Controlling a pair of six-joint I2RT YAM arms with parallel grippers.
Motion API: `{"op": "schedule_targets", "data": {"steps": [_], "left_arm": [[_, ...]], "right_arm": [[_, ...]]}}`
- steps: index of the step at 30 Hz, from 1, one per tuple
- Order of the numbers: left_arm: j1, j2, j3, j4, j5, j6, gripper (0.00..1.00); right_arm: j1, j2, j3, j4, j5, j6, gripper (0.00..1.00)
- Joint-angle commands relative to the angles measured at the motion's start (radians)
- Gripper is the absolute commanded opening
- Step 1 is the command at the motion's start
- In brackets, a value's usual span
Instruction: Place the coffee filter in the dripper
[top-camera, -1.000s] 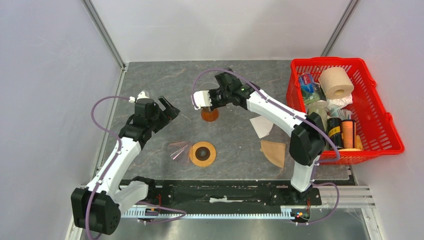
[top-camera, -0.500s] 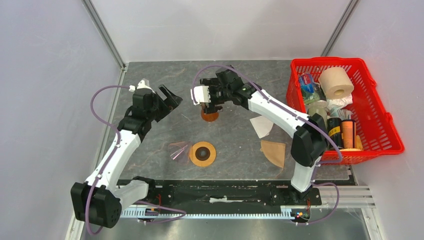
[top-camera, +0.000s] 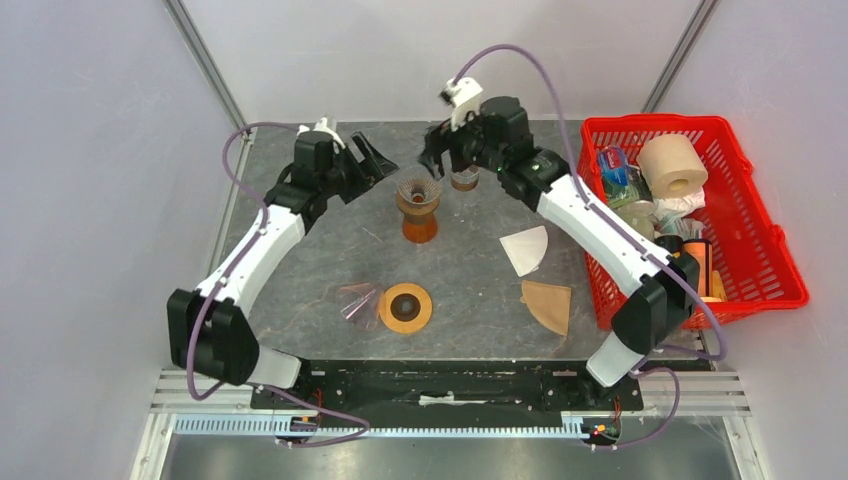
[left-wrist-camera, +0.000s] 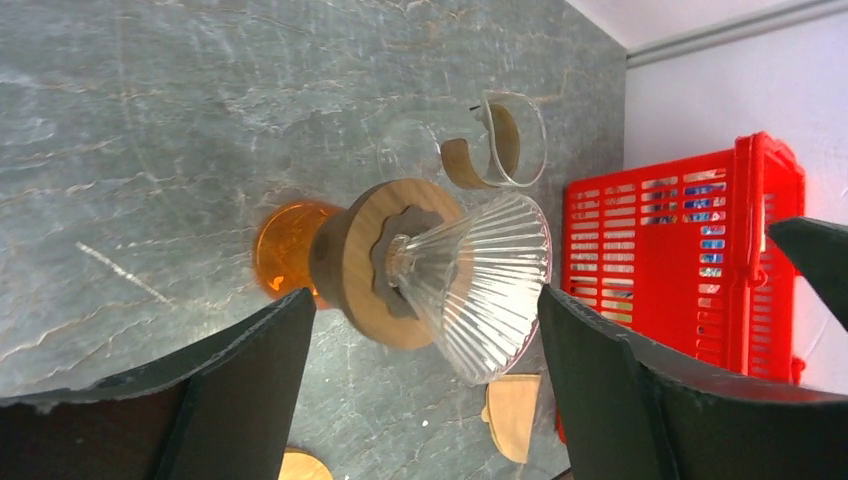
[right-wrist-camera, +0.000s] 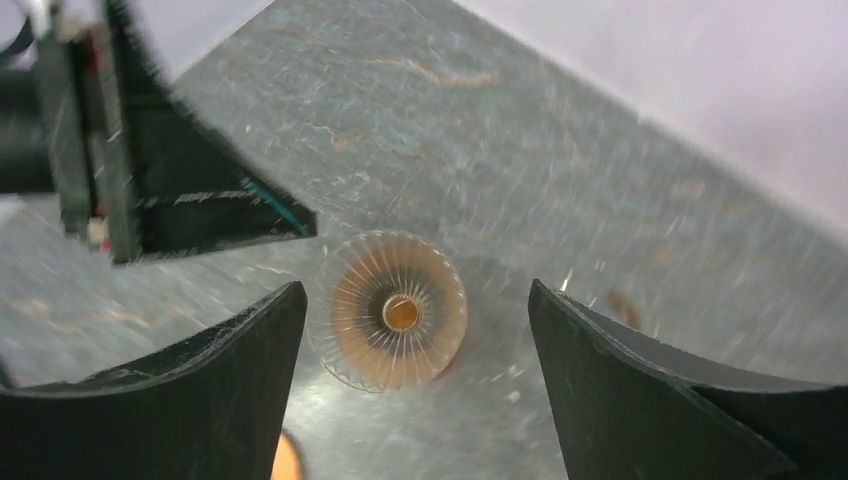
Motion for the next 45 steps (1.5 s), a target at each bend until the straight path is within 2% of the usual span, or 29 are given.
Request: {"op": "schedule_targets", "data": {"steps": [1,4,6,12,17,23,33,39,45], "left_arm": [[-0.041,0.1,0.133,-0.025,0.06,0.089,0.85],[-0.068,0.152,0.18,-0.073,0.033,0.123,0.75],[-0.075,0.177,0.192,-0.084,0.012,0.13,0.7],[-0.081,0.239,0.226,-0.106,0.006,0.14,0.49],[-0.086,0.266,0.235,-0.12,-0.001,0.144,0.4],[-0.093,0.287,0.245,-0.133,-0.007,0.149,0.37],[-0.121,0.294,0.285,-0.186,-0.075,0.174,0.33],[-0.138,0.295,0.311,-0.222,-0.13,0.184,0.29],[-0.146,0.3,0.325,-0.241,-0.157,0.189,0.24]], "right_arm": [[-0.161,0.086,0.083,-0.152,-0.119,0.573,0.84],[-0.244,0.193,0.137,-0.157,-0.372,0.685,0.71],[-0.256,0.257,0.178,-0.159,-0.459,0.69,0.72],[-0.257,0.32,0.201,-0.138,-0.434,0.664,0.7],[-0.252,0.331,0.179,-0.122,-0.446,0.654,0.67],[-0.227,0.337,0.172,-0.142,-0.433,0.608,0.62],[-0.212,0.263,0.211,-0.184,-0.237,0.571,0.66],[-0.198,0.227,0.214,-0.166,-0.242,0.565,0.66],[-0.148,0.261,0.22,-0.23,-0.222,0.502,0.65]]}}
